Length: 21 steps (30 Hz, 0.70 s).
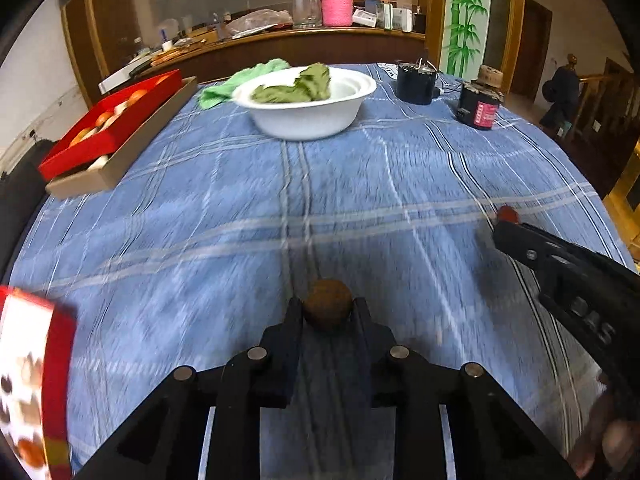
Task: Organize fruits
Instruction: 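Grasp the last red date with the right gripper while the left lifts the brown fruit, then carry the red date with the right gripper while the left carries the brown fruit to the lid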
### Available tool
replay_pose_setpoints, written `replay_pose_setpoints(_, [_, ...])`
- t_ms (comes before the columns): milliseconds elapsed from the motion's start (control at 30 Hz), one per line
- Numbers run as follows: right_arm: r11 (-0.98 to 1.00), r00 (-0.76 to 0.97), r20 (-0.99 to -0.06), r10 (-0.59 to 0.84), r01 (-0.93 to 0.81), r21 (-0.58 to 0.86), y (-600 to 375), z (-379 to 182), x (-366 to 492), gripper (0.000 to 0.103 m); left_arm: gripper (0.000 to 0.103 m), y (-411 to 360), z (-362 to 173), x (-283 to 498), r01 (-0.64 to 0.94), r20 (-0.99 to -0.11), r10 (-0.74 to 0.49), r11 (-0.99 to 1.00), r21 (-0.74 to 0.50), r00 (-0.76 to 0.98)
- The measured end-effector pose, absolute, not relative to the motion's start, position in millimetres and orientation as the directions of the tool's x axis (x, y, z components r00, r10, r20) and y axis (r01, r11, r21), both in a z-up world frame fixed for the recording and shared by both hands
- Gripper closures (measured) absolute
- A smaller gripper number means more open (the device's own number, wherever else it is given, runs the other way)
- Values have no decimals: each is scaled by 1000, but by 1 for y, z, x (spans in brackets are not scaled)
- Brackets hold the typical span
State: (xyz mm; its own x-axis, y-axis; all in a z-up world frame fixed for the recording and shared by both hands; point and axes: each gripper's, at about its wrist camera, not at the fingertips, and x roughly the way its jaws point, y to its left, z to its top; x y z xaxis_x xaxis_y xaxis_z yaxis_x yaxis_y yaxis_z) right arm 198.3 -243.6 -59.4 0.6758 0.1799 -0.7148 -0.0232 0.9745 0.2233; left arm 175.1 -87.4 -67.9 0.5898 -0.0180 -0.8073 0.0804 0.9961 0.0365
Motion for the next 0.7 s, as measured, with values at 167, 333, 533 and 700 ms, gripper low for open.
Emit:
replay_pose_setpoints(167, [981,652,-738,175,-56,183,-226,-54,163,85,79,-73,-53,129,85,-802,-37,996,17,597])
replay_pose_setpoints(333, [982,662,-726,186,-95,164,-206,-41,115,85,79,-58,-35,82,84,-786,-52,996,0,616])
replay_pose_setpoints(533, [977,691,-691,212,-134,166,-187,-28,60,85,79,-31,-21,34,62,-764,-47,998,-9,644])
replay_pose_setpoints(700, [973,702,-675,228,-152,171,-177,-25,32,85,79,-10,-20,13,34,-755,-33,999,-14,654])
